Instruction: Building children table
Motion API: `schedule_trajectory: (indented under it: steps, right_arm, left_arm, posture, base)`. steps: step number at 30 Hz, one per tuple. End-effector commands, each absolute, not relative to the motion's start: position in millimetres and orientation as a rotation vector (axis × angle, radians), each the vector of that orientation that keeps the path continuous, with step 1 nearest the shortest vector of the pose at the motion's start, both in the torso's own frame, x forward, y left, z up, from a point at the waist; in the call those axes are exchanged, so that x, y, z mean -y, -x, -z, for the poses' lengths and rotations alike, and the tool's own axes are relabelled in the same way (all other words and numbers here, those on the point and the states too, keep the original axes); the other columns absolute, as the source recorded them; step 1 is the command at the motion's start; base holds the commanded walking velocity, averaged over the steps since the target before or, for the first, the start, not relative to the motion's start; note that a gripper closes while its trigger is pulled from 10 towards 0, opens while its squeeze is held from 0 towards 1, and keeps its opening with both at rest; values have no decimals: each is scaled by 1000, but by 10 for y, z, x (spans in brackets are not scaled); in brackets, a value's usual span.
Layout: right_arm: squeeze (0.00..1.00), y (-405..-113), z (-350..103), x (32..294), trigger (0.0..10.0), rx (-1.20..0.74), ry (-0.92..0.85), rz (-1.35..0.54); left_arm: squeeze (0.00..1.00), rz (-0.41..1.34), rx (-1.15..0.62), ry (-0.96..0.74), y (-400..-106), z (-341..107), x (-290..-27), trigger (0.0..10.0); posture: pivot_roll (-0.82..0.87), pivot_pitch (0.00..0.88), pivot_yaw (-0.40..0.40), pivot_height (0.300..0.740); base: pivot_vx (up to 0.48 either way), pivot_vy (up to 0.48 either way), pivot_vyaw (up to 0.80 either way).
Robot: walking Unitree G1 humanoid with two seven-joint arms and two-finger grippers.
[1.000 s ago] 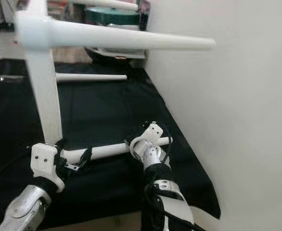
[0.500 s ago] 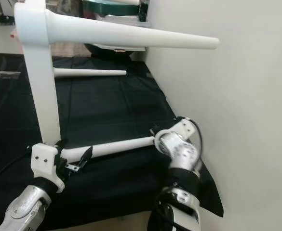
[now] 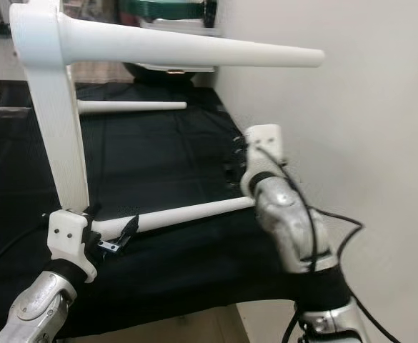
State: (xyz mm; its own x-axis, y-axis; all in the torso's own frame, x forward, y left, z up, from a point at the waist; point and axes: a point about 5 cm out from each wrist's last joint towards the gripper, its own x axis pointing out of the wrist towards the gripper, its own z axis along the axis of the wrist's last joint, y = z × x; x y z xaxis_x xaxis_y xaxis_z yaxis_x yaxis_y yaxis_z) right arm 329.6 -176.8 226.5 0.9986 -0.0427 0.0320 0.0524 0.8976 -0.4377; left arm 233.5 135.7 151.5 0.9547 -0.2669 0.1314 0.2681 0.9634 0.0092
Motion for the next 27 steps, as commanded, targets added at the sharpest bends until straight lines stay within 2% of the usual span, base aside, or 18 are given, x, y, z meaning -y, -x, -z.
schedule_trajectory:
  steps: [1, 2, 3, 5, 9, 16, 27]
  right_arm:
    - [0, -3292, -2372, 1817, 10000, 125, 567, 97]
    - [0, -3286, -2475, 1904, 10000, 208, 669, 159]
    - [0, -3286, -2475, 1904, 10000, 208, 669, 159]
    - [0, -3254, -2603, 2047, 10000, 280, 776, 248]
    - [0, -3240, -2748, 2214, 10000, 319, 836, 316]
    - [0, -3284, -2931, 2341, 10000, 400, 912, 358]
    - [0, -3312, -3056, 2191, 10000, 527, 955, 312]
  left_arm:
    - [0, 251, 128, -11, -2326, -1507, -1416, 10000]
    - [0, 241, 126, -15, -2319, -1503, -1440, 10000]
    - [0, 241, 126, -15, -2319, -1503, -1440, 10000]
    - [0, 215, 123, -23, -2326, -1495, -1485, 10000]
    - [0, 167, 137, -34, -2371, -1525, -1519, 10000]
    - [0, 114, 157, -47, -2385, -1562, -1571, 10000]
    - [0, 67, 169, -96, -2449, -1609, -1791, 10000]
  posture:
    - [75, 0, -140, 740]
    - [75, 0, -138, 740]
    - [75, 0, -138, 740]
    - [73, 0, -132, 740]
    - [77, 0, -129, 740]
    - [92, 0, -132, 740]
    - [95, 0, -126, 740]
  base:
    - [0, 0, 0]
    - [0, 0, 0]
    - [0, 0, 0]
    - [0, 0, 0]
    - [0, 0, 0]
    - [0, 0, 0]
    - [0, 0, 0]
